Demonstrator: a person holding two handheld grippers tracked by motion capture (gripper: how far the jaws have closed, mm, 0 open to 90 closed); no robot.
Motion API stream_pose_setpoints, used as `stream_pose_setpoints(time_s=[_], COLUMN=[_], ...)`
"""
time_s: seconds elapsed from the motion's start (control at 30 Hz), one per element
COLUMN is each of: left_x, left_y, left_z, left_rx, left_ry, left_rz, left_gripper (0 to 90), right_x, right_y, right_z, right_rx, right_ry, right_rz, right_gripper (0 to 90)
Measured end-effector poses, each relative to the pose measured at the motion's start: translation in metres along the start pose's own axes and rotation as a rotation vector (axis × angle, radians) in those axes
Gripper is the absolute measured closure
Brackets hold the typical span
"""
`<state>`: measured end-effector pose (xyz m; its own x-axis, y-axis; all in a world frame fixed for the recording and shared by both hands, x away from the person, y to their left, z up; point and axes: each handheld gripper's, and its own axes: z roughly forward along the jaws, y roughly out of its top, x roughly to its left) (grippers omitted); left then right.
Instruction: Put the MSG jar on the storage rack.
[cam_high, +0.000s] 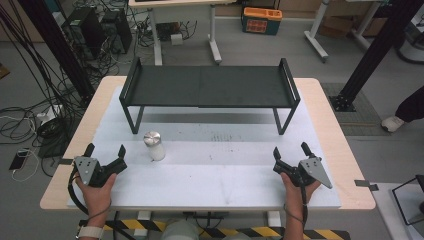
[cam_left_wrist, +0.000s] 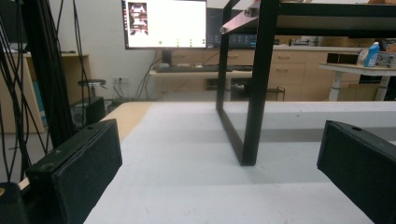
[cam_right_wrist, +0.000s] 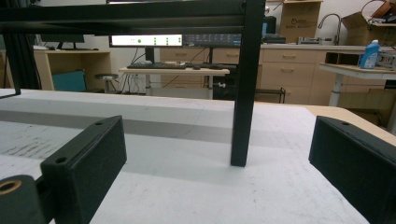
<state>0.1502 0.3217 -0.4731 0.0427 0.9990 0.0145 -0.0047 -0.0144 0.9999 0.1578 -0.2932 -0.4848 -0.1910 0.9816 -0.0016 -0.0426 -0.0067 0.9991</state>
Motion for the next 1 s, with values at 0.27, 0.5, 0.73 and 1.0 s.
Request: stream_pose_setpoints(time_s=[0.27,0.5,0.73,1.0], left_x=[-0.0006,-0.0012,-0.0041,-0.0025], left_y=[0.0008,0.0002,-0.0006,0.0088], left_z=[0.0003,0.0000,0.0002,-0.0010], left_rx=[0.005,0.001,-0.013,-0.048], left_ry=[0.003,0.007,0.026,-0.032], left_rz=[0.001,0.000,-0.025,-0.002], left_gripper=[0.2,0.2,0.9,0.9], right_x=[-0.0003,-0.0013,-0.0020,-0.0026], right_y=[-0.0003,-0.0005,-0.0007,-0.0004], right_z=[-0.0001,-0.0001,-0.0003,-0.0001], right_rx=[-0.002,-0.003,-0.004,-0.003], right_ry=[0.002,0.008,0.012,0.015], right_rz=[-0.001,-0.001,0.002,0.003], right_gripper=[4.0,4.0,4.0,4.0])
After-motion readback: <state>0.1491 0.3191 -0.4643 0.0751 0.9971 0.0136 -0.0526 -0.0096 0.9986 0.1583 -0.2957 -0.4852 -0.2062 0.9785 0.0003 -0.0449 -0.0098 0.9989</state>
